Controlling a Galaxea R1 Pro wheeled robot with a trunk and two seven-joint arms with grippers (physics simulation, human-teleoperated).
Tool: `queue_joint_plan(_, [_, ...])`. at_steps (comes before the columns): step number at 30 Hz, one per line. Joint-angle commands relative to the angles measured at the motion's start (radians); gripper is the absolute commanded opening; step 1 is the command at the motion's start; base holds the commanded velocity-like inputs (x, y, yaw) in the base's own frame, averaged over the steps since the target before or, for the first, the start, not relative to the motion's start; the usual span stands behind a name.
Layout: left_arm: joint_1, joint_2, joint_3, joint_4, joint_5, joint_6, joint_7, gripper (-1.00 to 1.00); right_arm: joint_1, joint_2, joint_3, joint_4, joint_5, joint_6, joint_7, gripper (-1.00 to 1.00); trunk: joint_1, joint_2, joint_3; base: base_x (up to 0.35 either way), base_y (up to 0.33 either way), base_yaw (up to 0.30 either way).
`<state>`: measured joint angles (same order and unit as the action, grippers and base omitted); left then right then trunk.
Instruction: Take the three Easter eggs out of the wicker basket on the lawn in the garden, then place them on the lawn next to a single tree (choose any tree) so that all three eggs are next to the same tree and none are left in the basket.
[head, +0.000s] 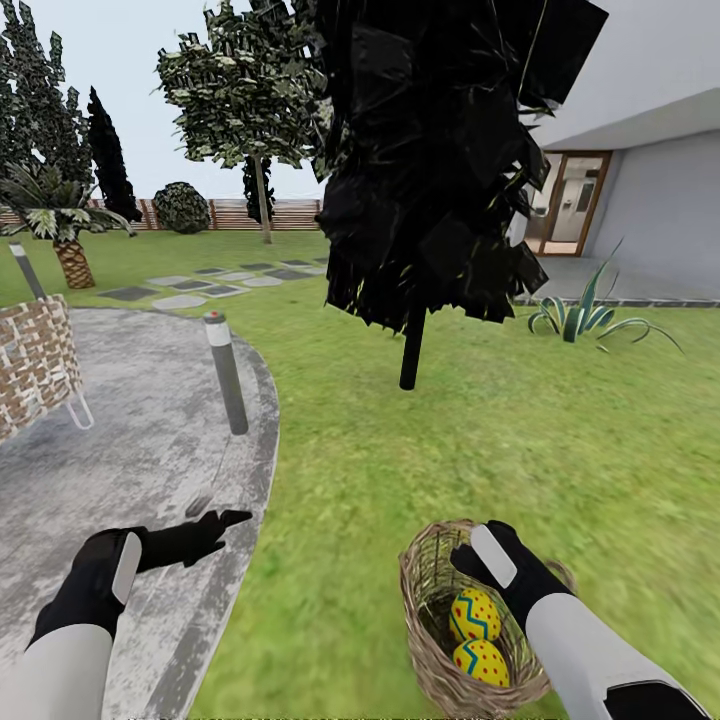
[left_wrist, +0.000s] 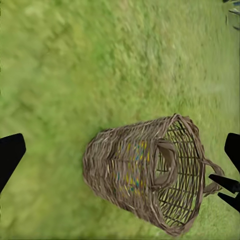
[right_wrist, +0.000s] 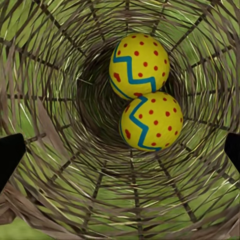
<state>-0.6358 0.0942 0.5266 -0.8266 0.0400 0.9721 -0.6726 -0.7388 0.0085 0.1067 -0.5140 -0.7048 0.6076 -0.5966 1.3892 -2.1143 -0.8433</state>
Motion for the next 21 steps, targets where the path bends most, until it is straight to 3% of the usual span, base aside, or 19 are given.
queue_joint_plan(1, [-0.001,0.0,0.002,0.0,0.004,0.008,0.0,1.0,-0.001,-0.001,0.006,-0.001,-0.01,0.002,-0.009,1.0,0.004,-0.008,-0.004,0.0,0.0,0.0])
queue_joint_plan(16, [-0.001,-0.001,0.001,0.0,0.002,0.005,0.0,1.0,0.001,-0.008,0.006,-0.007,-0.008,0.0,-0.007,1.0,0.061,-0.113,-0.051,0.0,0.0,0.0])
queue_joint_plan(21, [-0.001,-0.001,0.001,0.0,0.0,0.004,0.001,1.0,0.001,-0.021,0.003,-0.013,-0.011,0.001,-0.003,1.0,0.08,-0.148,-0.067,0.0,0.0,0.0])
